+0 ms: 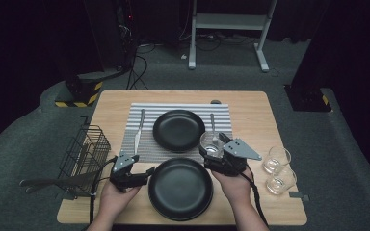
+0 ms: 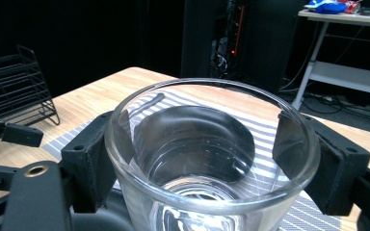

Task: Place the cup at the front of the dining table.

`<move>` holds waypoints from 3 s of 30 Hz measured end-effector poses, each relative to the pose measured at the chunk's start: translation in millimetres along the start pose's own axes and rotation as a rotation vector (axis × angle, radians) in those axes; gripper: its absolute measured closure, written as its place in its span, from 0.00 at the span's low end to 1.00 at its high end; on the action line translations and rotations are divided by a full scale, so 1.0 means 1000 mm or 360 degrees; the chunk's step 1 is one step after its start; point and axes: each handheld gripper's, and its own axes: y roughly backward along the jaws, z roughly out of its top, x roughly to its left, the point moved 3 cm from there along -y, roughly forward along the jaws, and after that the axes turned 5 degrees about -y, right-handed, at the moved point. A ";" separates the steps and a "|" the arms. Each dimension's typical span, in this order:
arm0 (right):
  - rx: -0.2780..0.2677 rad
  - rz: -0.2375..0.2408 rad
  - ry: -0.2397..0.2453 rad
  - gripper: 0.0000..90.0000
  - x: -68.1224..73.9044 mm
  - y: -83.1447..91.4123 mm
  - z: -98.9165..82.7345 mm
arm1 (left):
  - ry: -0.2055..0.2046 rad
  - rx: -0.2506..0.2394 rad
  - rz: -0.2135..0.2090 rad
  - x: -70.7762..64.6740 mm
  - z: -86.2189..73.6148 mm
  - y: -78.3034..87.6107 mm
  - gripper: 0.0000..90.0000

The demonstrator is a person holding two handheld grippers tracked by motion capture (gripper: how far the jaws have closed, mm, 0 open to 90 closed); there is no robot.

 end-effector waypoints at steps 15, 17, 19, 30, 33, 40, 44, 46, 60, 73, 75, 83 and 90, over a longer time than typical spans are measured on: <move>0.0042 0.0071 0.0018 0.21 0.013 -0.012 -0.008 | -0.0108 -0.0107 -0.0128 -0.031 0.023 0.001 0.22; 0.0043 0.0079 0.0032 0.21 0.015 -0.013 -0.008 | -0.0112 -0.0111 -0.0145 -0.035 0.025 0.000 0.22; 0.0046 0.0091 0.0027 0.21 0.016 -0.014 -0.008 | -0.0111 -0.0117 -0.0160 -0.039 0.026 -0.002 0.21; 0.0064 0.0133 0.0028 0.21 0.021 -0.023 -0.007 | -0.0124 -0.0163 -0.0213 -0.050 0.037 -0.010 0.20; 0.0055 0.0147 0.0018 0.21 0.025 -0.024 -0.006 | -0.0138 -0.0172 -0.0211 -0.052 0.038 -0.012 0.20; 0.0049 0.0176 0.0036 0.21 0.033 -0.026 -0.005 | -0.0147 -0.0208 -0.0238 -0.058 0.038 -0.017 0.19; 0.0052 0.0191 0.0034 0.21 0.036 -0.029 -0.005 | -0.0134 -0.0235 -0.0260 -0.060 0.041 -0.019 0.19; 0.0054 0.0202 0.0035 0.21 0.038 -0.031 -0.006 | -0.0131 -0.0244 -0.0266 -0.061 0.043 -0.020 0.19; 0.0108 0.0302 0.0014 0.21 0.057 -0.039 -0.012 | -0.0128 -0.0280 -0.0336 -0.063 0.050 -0.025 0.20; 0.0127 0.0390 0.0015 0.21 0.068 -0.042 -0.016 | -0.0158 -0.0302 -0.0362 -0.066 0.050 -0.029 0.21; 0.0132 0.0398 0.0016 0.21 0.068 -0.041 -0.015 | -0.0162 -0.0310 -0.0371 -0.066 0.050 -0.029 0.21; 0.0138 0.0452 -0.0002 0.21 0.073 -0.039 -0.014 | -0.0214 -0.0349 -0.0358 -0.070 0.054 -0.026 0.22; 0.0139 0.0469 -0.0004 0.21 0.075 -0.039 -0.013 | -0.0241 -0.0349 -0.0340 -0.070 0.054 -0.028 0.24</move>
